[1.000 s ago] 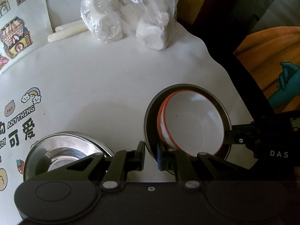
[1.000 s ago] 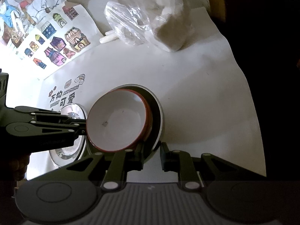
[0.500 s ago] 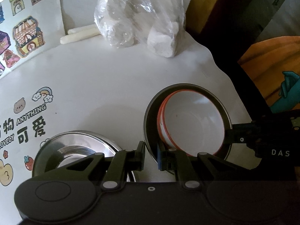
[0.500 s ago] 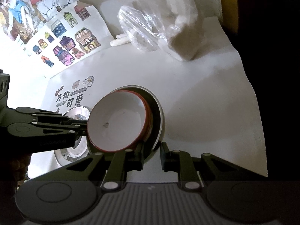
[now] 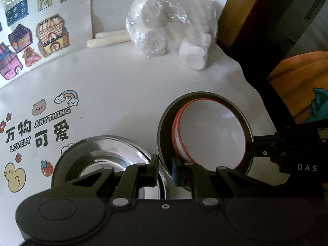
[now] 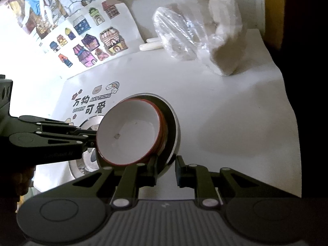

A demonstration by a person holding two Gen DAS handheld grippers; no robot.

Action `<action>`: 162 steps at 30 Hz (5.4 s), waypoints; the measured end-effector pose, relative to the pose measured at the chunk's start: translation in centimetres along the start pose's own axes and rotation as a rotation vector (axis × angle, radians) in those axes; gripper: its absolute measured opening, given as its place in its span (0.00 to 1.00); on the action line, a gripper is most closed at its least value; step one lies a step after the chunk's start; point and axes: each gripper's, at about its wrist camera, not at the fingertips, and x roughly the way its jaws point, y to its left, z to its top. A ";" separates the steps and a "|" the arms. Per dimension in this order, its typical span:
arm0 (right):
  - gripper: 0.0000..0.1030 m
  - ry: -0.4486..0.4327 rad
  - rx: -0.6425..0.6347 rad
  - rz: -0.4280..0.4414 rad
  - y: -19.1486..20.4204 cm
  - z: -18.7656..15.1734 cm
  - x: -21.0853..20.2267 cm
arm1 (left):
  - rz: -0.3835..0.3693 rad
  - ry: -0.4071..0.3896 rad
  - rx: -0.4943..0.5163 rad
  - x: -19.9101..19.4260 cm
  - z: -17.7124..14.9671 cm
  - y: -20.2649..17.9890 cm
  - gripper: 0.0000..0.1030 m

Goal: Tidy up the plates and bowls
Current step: 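Lift the steel bowl with both tools and carry it over the steel plates, then lower the steel bowl onto the stacked steel plates with both tools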

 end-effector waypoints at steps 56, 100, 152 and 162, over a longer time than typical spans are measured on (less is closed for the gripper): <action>0.19 0.073 -0.192 0.116 8.4 3.4 5.2 | 0.137 -0.040 -0.192 -3.6 -3.4 8.2 0.12; 0.20 0.147 -0.245 0.152 10.7 3.7 8.6 | 0.168 -0.004 -0.254 -3.6 -5.3 10.9 0.12; 0.20 0.158 -0.220 0.129 10.0 2.8 7.9 | 0.148 0.034 -0.219 -2.1 -5.5 10.3 0.12; 0.20 0.158 -0.218 0.125 10.1 2.8 8.0 | 0.148 0.033 -0.218 -2.1 -5.4 10.3 0.13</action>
